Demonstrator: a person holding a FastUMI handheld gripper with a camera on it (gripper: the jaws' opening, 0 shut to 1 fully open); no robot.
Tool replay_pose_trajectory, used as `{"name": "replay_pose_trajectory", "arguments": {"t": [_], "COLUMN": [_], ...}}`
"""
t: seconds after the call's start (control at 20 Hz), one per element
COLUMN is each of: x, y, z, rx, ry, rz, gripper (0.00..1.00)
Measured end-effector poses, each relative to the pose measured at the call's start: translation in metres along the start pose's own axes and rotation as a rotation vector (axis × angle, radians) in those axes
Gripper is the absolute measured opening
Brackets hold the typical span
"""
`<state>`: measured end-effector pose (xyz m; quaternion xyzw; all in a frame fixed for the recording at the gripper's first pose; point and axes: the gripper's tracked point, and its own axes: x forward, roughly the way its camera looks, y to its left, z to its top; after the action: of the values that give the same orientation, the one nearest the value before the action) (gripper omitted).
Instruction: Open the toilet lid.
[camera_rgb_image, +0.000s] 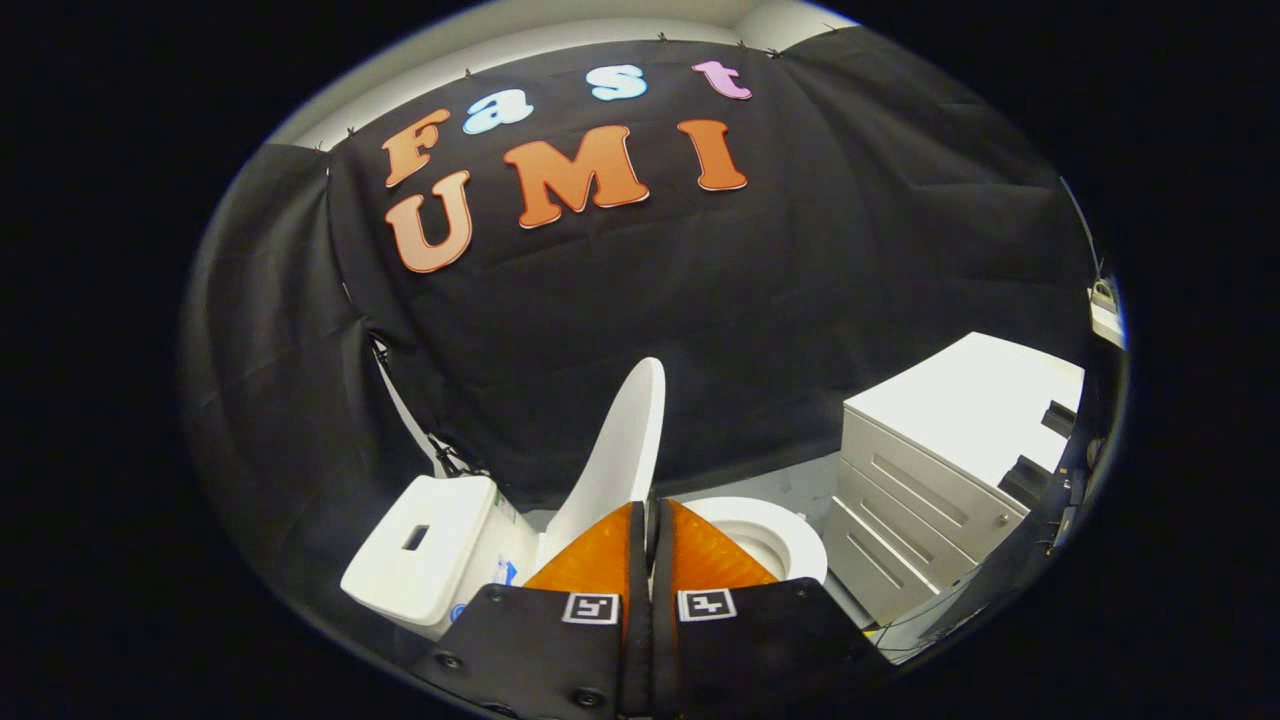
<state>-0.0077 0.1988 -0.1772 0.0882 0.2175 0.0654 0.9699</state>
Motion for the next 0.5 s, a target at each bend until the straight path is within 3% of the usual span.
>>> {"name": "replay_pose_trajectory", "arguments": {"t": [0.5], "x": [-0.016], "y": [0.089], "z": [0.011], "rx": [-0.076], "ry": [-0.021], "rz": [0.106], "gripper": [0.08]}}
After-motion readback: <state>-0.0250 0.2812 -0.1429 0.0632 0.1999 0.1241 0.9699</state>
